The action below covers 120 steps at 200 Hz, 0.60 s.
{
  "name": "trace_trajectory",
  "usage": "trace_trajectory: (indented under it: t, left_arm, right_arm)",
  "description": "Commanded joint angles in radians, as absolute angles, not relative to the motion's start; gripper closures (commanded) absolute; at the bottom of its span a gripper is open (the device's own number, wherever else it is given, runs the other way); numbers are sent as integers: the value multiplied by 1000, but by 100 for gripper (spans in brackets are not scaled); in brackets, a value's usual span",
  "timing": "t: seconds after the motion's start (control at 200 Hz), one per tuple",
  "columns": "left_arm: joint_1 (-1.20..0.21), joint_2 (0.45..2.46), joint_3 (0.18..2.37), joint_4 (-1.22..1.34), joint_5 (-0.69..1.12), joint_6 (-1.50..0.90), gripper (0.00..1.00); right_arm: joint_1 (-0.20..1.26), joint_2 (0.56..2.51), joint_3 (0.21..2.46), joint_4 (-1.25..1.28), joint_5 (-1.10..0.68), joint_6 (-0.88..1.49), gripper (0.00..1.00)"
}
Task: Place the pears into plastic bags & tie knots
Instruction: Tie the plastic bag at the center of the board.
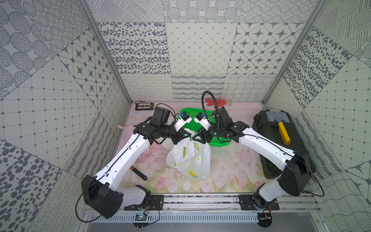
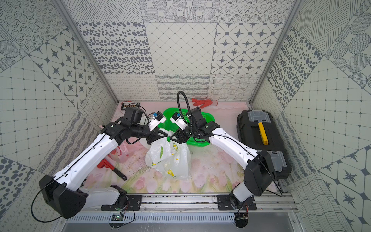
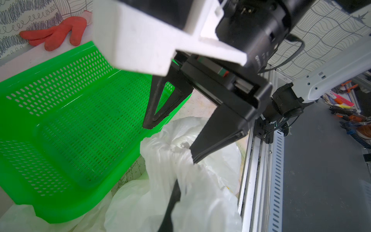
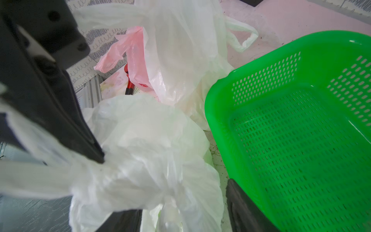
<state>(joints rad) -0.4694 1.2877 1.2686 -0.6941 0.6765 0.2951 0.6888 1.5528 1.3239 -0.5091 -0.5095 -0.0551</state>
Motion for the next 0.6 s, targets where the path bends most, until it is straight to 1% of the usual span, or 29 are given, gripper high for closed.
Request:
trace_trajectory:
  t: [0.0,0.05,0.135,0.215,0.295,0.415,0.595]
  left_arm:
    - [-474,1297,1289,-680,688,312,100]
    - [-473,1303,1296,-695,651,298,100]
    - [-464,1312,1295,-704,584,258,100]
    - [-453,1319,1293,-709,568,221,100]
    - [-453,1317,1284,-702,566,194,100]
    - [-454,1301,1270,-681,569,177,100]
    - [-453,1297,1279,-688,583,178,100]
  right_arm:
    - [696,1542,1359,-467,-476,-39,38]
    - [697,1508,1345,-469,-436,-21,38]
    - [697,1420,1302,-463,-359,20,32]
    - [697,1345,1281,-491,-294,66,32]
    - [718,1314,1288,-548,-262,108,39]
    - [787,1314,1289,-587,-243,144,49]
    - [809,1371,1273,-562,-222,167,53]
